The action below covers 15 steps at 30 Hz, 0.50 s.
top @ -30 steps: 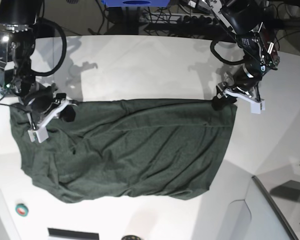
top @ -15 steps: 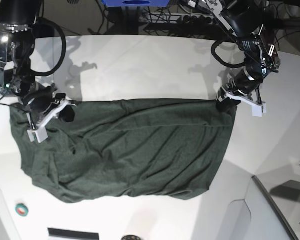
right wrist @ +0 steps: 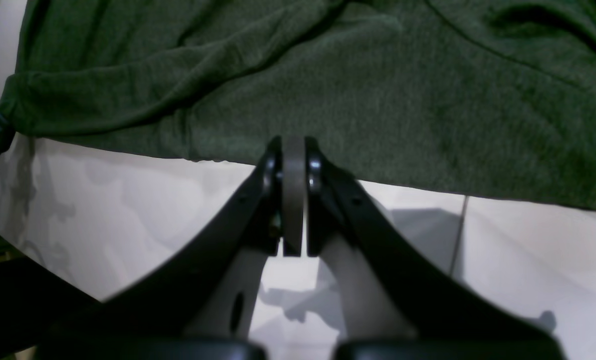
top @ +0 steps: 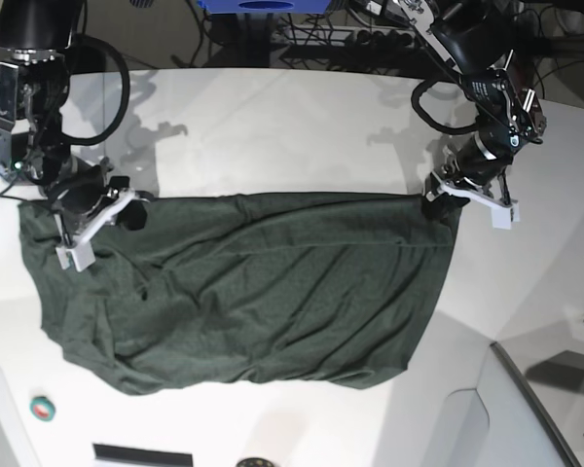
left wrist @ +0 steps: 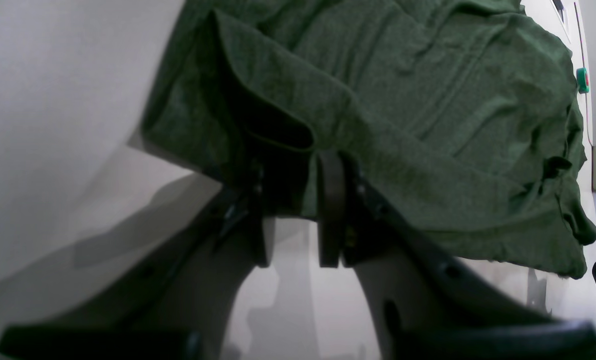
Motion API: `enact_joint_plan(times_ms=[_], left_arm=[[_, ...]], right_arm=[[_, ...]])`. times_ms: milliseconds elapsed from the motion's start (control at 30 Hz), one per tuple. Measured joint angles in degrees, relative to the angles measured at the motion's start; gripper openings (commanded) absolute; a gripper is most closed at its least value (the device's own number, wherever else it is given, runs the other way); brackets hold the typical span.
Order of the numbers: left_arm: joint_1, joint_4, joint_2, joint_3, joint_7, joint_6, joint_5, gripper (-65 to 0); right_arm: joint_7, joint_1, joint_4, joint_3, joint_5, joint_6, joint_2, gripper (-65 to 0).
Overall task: Layout the t-shirt on the table in an organized manner, then fold the t-shirt properly
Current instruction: 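Grasp the shirt edge corner with the left gripper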
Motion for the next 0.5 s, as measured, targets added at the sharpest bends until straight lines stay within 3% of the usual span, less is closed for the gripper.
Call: enact_joint_plan(times_ms=[400, 500], left_arm=[[0.0, 0.0, -0.2, -0.2, 0.0, 0.2, 0.0, -51.8], [-0.9, -0.2, -0.2, -0.3, 0.1, 3.7, 0.0, -51.8]], right_arm=[[0.0, 0.7, 0.0, 0.0, 0.0, 0.0, 0.0, -65.0], [0.0, 0.7, 0.0, 0.0, 0.0, 0.0, 0.0, -65.0]])
